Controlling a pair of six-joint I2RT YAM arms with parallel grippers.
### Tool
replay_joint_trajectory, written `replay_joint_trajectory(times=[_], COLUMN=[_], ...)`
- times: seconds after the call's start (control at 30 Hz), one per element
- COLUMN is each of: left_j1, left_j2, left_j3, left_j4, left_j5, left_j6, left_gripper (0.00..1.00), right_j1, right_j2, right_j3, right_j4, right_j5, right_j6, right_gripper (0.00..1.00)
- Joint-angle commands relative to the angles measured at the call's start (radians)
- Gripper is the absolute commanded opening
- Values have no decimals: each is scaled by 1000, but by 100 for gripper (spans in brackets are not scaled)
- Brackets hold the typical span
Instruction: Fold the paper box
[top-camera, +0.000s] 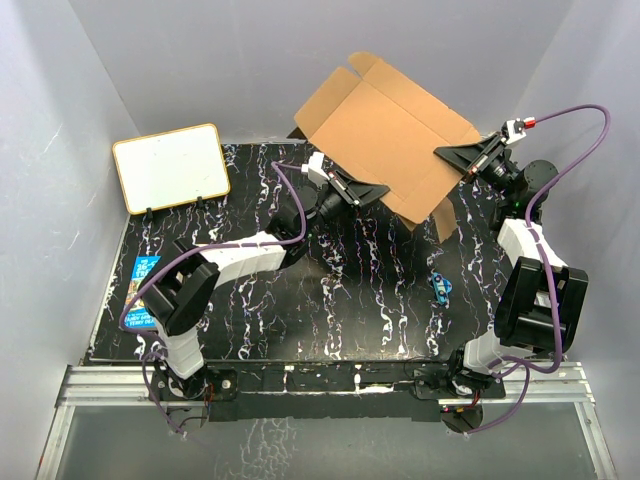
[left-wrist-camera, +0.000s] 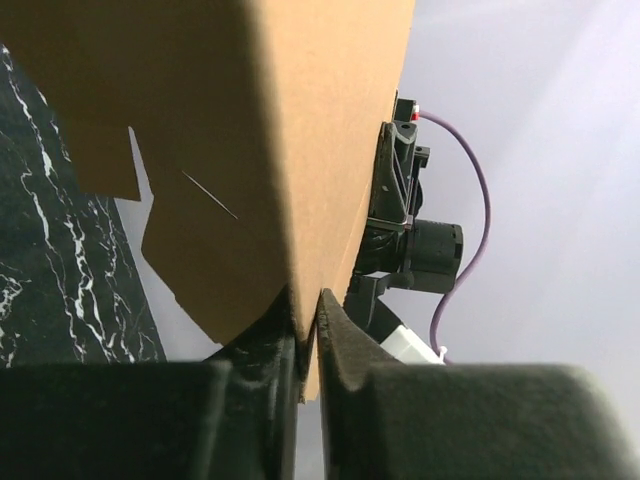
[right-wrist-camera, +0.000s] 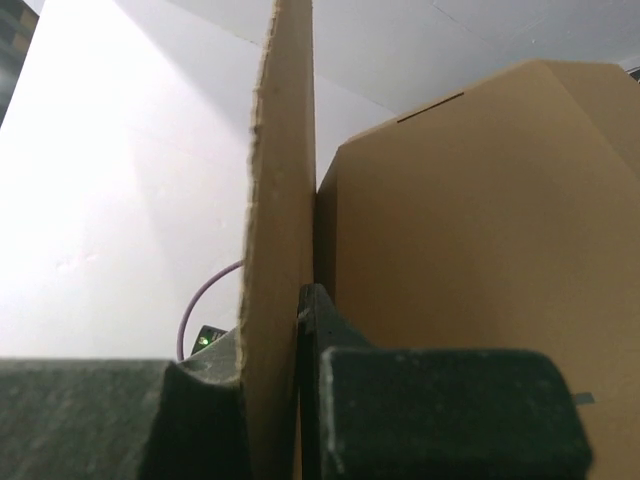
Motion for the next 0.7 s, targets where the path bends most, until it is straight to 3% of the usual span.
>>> replay_joint_trajectory(times=[0.0,0.07,0.17,0.23,0.47,0.67], left_j1=[-5,10,49,87,178,208], left_j2=[-33,-57,-106,-137,-199,-183], left_j3=[-3,-27,-85,-123,-208,-189], left_j4=[-8,-28,-40,-37,-25,-15], left_j5=[-10,-19,-33,-32,-8,24], left_j6=[22,32,45,43,29,28], left_gripper=[17,34,49,54,58,57], right_j1=[19,18,16,16,16,16], right_j2=[-50,-53,-58,-62,-68,-76], right_j3=[17,20,28,30,47,71], right_j4=[101,100,94,93,85,79], right_j5=[-21,-25,-31,-35,-55,-69], right_j6=[8,0,-21,-35,-82,-103], right_gripper=[8,8,8,8,8,8])
